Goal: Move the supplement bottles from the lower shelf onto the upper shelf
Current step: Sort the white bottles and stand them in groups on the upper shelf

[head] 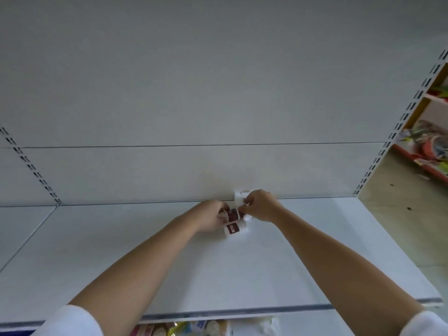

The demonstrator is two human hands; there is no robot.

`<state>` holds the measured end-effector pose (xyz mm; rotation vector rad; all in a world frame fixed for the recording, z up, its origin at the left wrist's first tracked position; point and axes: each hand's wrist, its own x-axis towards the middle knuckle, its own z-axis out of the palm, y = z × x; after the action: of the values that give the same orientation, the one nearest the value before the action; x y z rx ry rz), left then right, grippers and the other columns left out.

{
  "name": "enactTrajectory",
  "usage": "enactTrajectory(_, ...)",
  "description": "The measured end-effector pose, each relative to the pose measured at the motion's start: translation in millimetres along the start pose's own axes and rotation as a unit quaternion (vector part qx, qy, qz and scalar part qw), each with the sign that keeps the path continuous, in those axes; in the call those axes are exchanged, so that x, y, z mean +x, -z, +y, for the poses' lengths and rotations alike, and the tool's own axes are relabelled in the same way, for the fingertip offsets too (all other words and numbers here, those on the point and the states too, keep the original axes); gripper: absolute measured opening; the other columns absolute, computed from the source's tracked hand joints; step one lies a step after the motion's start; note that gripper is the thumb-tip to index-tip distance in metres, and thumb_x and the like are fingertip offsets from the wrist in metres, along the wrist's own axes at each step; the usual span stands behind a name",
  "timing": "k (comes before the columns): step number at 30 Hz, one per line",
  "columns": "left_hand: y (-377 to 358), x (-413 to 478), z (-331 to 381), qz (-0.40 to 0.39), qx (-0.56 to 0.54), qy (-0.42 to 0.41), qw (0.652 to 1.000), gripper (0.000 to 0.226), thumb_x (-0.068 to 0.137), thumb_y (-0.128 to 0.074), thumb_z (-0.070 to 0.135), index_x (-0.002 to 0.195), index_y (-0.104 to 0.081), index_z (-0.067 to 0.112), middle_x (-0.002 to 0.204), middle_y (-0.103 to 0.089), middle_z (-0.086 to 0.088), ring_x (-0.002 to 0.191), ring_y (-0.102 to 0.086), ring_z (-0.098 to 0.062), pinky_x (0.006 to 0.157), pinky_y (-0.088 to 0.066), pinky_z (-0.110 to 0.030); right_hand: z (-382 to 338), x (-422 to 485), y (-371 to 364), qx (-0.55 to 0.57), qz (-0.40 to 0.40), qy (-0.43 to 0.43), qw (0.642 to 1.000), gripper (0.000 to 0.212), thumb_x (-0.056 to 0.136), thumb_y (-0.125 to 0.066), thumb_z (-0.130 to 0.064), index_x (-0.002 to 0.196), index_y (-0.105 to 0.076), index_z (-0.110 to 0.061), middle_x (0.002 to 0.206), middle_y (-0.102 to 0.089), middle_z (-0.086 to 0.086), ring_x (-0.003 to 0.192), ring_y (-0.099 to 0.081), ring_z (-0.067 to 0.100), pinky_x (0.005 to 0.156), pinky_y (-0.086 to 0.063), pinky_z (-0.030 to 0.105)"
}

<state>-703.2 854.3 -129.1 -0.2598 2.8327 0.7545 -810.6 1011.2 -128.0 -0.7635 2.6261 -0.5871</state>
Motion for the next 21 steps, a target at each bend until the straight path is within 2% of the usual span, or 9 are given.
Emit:
enactTrajectory(2,3,-4,2,0.011,-0.016,0.002,1.0,0.011,0.089,-0.058,0.03,0.079,-0.058,0.025,0.081,-0.062,0.008,0.087,-0.065,-0.02,0.065,-0.042,-0.029,-2,-3,2,-0.008,-0.024,-0.003,1.0,0.019,0.08,-0.065,-0.027,0.077,-0.07,-0.009,0.063,-0.054,0.002,0.061,-0.05,0.018,0.049,-0.034,0.023)
enactTrajectory(5,18,-23,6,0.076,-0.081,0.021,0.994,0.018,0.086,-0.064,0.034,0.093,-0.066,0.017,0.087,-0.065,0.001,0.083,-0.062,-0.022,0.067,-0.043,-0.034,-7,-18,14,0.062,-0.011,-0.023,0.998,0.02,0.08,-0.059,-0.023,0.067,-0.069,-0.011,0.06,-0.053,0.003,0.053,-0.047,0.017,0.048,-0.033,0.022)
enactTrajectory(8,45,-56,13,0.121,-0.203,0.023,0.972,0.027,0.078,-0.077,0.035,0.1,-0.073,0.021,0.097,-0.072,-0.001,0.088,-0.065,-0.019,0.079,-0.05,-0.032,-20,-46,40,0.165,0.046,-0.009,0.985,0.016,0.081,-0.058,-0.019,0.066,-0.06,-0.014,0.066,-0.057,0.005,0.059,-0.052,0.02,0.054,-0.038,0.027)
enactTrajectory(10,68,-89,28,0.136,-0.303,0.017,0.943,0.039,0.065,-0.081,0.046,0.097,-0.075,0.025,0.095,-0.072,-0.001,0.086,-0.064,-0.013,0.079,-0.046,-0.026,-38,-75,61,0.244,0.08,0.01,0.966,0.015,0.081,-0.057,-0.02,0.071,-0.056,-0.009,0.07,-0.06,0.006,0.067,-0.06,0.022,0.061,-0.047,0.034)
enactTrajectory(13,102,-142,60,0.165,-0.412,-0.003,0.896,0.037,0.061,-0.078,0.04,0.094,-0.073,0.025,0.087,-0.067,0.003,0.079,-0.059,-0.011,0.076,-0.045,-0.025,-72,-132,92,0.373,0.111,0.044,0.92,0.014,0.086,-0.049,-0.017,0.081,-0.051,-0.004,0.075,-0.055,0.008,0.068,-0.059,0.021,0.062,-0.048,0.033)
enactTrajectory(16,128,-194,95,0.202,-0.532,-0.035,0.822,0.015,0.079,-0.075,0.008,0.089,-0.069,0.016,0.074,-0.063,0.005,0.068,-0.053,-0.01,0.067,-0.042,-0.022,-110,-204,120,0.537,0.099,0.059,0.835,0.006,0.088,-0.045,-0.013,0.082,-0.044,-0.013,0.068,-0.049,0.003,0.061,-0.048,0.021,0.058,-0.038,0.032)
enactTrajectory(18,141,-232,120,0.191,-0.593,-0.072,0.779,0.017,0.085,-0.065,-0.004,0.086,-0.068,0.013,0.067,-0.063,0.005,0.065,-0.051,-0.009,0.062,-0.042,-0.018,-132,-250,138,0.582,0.097,0.094,0.802,0.011,0.08,-0.045,-0.018,0.087,-0.051,-0.012,0.065,-0.045,0.002,0.058,-0.04,0.019,0.055,-0.033,0.029)
enactTrajectory(19,148,-251,132,0.177,-0.605,-0.092,0.771,0.018,0.085,-0.064,-0.004,0.085,-0.069,0.013,0.067,-0.063,0.005,0.064,-0.051,-0.01,0.061,-0.042,-0.018,-142,-272,147,0.593,0.1,0.116,0.791,0.019,0.078,-0.043,-0.02,0.091,-0.055,-0.011,0.067,-0.042,0.004,0.058,-0.038,0.018,0.053,-0.032,0.027)
enactTrajectory(21,161,-286,155,0.151,-0.582,-0.136,0.787,0.015,0.083,-0.068,0.002,0.081,-0.075,0.015,0.071,-0.065,0.003,0.063,-0.053,-0.009,0.064,-0.041,-0.021,-160,-311,167,0.609,0.12,0.16,0.768,0.022,0.082,-0.04,-0.02,0.092,-0.057,-0.009,0.07,-0.041,0.007,0.057,-0.038,0.018,0.053,-0.031,0.027)
